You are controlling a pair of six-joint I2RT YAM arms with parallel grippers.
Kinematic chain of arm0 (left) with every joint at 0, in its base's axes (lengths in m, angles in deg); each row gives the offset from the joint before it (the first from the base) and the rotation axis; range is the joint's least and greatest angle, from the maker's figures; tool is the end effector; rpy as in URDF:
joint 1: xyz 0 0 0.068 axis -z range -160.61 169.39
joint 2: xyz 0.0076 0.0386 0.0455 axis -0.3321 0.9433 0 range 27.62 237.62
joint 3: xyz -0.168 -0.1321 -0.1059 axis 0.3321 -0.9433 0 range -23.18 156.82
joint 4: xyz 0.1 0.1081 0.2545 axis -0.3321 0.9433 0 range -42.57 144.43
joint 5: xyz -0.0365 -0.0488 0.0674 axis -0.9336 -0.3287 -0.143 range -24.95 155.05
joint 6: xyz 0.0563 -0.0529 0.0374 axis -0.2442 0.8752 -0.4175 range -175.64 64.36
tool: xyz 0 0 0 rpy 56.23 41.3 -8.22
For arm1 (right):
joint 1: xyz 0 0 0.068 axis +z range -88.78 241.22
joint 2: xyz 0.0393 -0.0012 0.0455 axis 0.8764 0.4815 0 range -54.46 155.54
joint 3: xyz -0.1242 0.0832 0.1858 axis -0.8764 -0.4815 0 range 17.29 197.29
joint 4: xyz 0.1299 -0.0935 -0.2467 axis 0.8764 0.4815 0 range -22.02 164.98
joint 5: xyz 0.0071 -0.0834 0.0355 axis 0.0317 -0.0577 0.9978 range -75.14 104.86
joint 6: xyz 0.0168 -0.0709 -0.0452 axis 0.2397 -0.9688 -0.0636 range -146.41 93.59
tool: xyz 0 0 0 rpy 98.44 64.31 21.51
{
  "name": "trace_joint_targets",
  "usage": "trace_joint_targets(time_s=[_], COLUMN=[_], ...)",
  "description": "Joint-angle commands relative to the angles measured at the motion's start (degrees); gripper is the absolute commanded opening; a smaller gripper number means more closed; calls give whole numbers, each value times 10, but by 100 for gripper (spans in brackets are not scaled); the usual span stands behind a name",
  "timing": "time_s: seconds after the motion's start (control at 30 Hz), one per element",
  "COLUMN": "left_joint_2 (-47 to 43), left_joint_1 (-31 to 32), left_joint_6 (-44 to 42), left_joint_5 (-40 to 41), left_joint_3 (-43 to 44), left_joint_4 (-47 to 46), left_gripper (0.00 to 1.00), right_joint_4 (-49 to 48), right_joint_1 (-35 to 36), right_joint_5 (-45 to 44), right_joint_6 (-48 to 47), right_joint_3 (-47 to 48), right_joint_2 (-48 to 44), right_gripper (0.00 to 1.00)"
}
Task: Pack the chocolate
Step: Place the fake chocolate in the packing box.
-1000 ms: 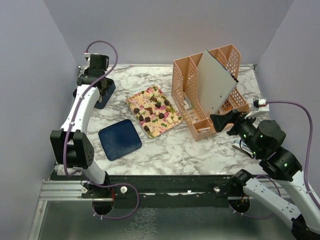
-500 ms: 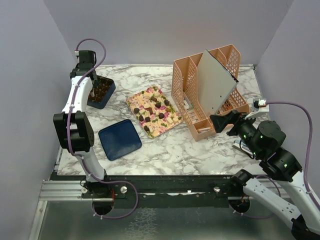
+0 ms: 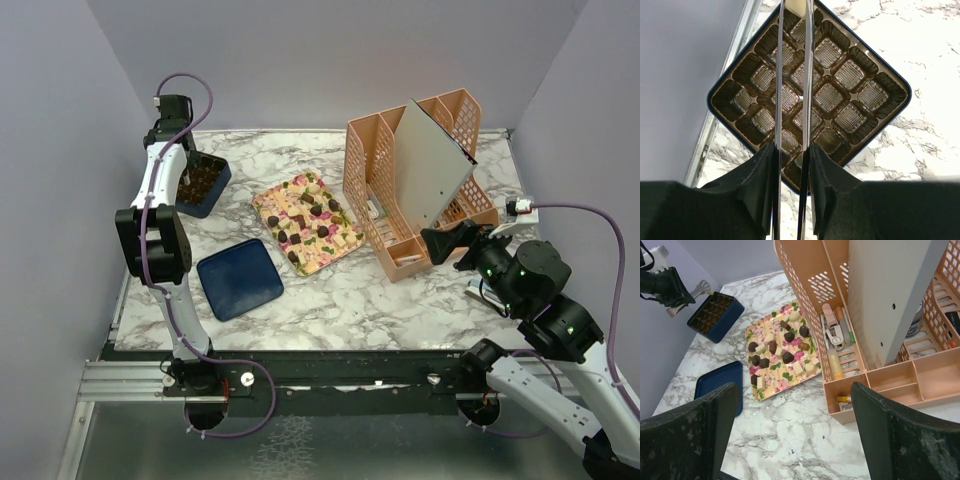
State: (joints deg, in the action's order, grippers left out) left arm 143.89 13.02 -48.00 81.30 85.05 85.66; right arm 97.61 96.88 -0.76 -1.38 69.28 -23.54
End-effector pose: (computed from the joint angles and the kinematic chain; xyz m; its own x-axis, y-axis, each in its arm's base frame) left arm 0.5020 0.0773 0.2326 -0.6722 -0.2034 -0.7119 -0.3917 0.9137 0.1087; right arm 0.1813 0.1050 0.3654 -0.2557 0.3181 -0.9129 -0.2616 0.8863 0.3821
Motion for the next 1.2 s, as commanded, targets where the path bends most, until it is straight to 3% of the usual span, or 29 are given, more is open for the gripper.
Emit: trace_joint_targets(time_s=[0.0,0.3,0.63,0.9,1.17], left_joint_2=[16,44,-2,-73,-152], left_joint_1=[-4,-9,-9,6,76], left_joint_6=[-11,-17,-12,-9,-13], left_joint_5=[0,6,-25,-69,-75], left_joint_3=[26,49,56,-14,-114], left_joint_4=[-11,-5,24,30,30], left_gripper=[35,45,44,42,41], right_joint_4=[-7,-5,-7,-4,7], right_joint_1=[1,1,1,2,1], right_joint_5=[-19,-21,-19,-11,-8], right_joint_6=[-11,-16,-18,-13,-9], right_joint_3=[-1,7,6,6,7], right_joint_2=[4,3,3,0,-4], right_gripper=[98,97,98,98,98])
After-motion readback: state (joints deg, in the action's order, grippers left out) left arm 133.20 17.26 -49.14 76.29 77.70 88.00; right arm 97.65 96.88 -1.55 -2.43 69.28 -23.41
